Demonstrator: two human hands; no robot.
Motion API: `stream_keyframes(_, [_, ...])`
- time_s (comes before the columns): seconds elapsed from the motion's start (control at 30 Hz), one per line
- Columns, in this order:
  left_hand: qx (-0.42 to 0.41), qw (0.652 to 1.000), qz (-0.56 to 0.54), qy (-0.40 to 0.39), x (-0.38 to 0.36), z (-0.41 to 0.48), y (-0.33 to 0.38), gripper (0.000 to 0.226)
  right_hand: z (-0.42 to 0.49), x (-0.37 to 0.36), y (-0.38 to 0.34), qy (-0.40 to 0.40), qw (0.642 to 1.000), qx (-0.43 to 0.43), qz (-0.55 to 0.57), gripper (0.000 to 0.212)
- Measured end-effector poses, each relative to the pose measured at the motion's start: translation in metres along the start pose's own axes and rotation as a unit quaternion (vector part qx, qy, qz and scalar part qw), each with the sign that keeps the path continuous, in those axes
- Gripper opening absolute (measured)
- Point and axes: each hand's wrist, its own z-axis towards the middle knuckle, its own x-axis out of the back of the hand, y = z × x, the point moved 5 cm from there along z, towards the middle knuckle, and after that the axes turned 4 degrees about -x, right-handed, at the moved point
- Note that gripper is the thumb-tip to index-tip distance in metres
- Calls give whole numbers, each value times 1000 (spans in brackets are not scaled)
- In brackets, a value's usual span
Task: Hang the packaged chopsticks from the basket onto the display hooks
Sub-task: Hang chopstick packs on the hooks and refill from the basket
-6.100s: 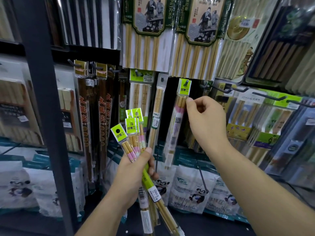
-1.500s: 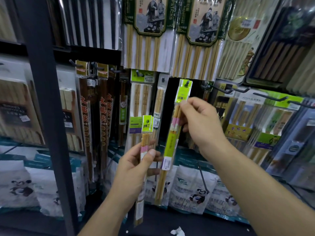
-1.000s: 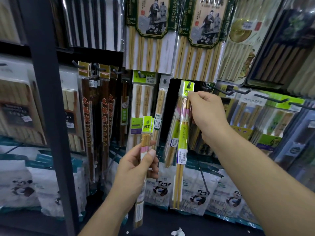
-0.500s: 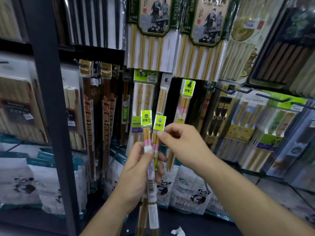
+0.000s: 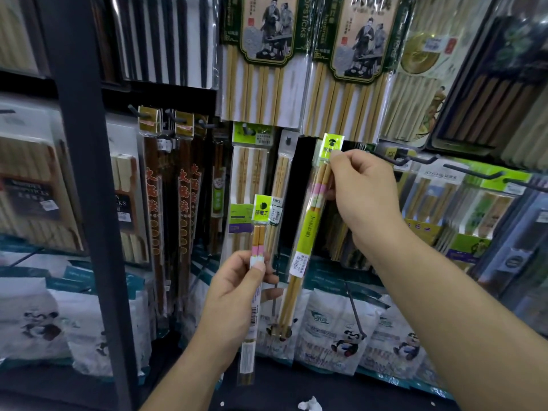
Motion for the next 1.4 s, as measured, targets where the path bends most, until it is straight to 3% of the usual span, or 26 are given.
stream_keyframes(0.63, [5, 1000, 11, -6, -1, -2, 4, 15, 14, 1, 13, 3, 998, -20, -55, 43])
stream_keyframes(0.73, [6, 1000, 21, -14, -1, -3, 2, 26, 12, 3, 19, 2, 998, -36, -58, 45])
stream_keyframes(0.87, [-19, 999, 44, -16, -3, -2, 10, 21, 2, 13, 19, 28, 996, -34, -81, 25])
stream_keyframes(0.93, [-41, 998, 49, -15, -6, 1, 18, 23, -9, 14, 18, 1, 996, -27, -87, 22])
stream_keyframes(1.03, [-61, 996, 57, -20, -16, 5, 28, 26, -27, 3, 18, -119, 990, -24, -69, 27])
stream_keyframes(1.1, [-66, 995, 64, -30, -27, 9, 35, 27, -32, -2, 16, -156, 986, -4, -63, 25])
stream_keyframes(1.4, [-83, 989, 92, -76, -63, 37, 63, 24, -6, 7, 4, -65, 998, 0, 5, 29])
